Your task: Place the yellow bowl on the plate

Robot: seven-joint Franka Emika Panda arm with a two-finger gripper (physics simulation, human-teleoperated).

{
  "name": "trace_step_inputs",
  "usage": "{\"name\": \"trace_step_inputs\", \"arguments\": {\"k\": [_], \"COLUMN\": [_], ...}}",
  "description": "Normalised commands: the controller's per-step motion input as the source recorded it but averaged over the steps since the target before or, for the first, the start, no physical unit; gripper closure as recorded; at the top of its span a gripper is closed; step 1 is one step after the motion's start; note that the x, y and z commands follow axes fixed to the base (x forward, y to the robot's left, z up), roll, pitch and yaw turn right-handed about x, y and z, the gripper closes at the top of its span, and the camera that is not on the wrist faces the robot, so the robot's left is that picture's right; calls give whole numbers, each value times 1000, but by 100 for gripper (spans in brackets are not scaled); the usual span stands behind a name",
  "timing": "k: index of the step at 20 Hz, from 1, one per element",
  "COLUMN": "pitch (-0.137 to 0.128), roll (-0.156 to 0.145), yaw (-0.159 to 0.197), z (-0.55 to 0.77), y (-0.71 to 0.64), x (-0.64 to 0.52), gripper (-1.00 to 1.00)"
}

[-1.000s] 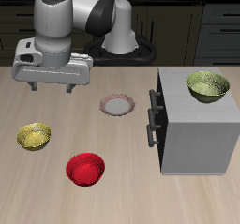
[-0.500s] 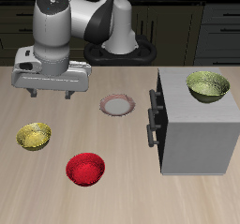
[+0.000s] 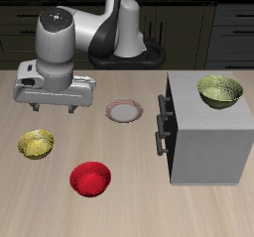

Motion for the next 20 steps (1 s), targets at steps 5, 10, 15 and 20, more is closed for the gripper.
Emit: {"name": "trace_step_inputs", "arguments": {"k": [5, 10, 15, 20], "pitch": [40, 2, 12, 12], "roll": [-2, 6, 1, 5], "yaw": [-4, 11, -4, -8], "z": [-240, -149, -181, -146], "y": [-10, -8, -118, -95], "x": [35, 20, -42, -58], "gripper": [-100, -100, -100, -100]}}
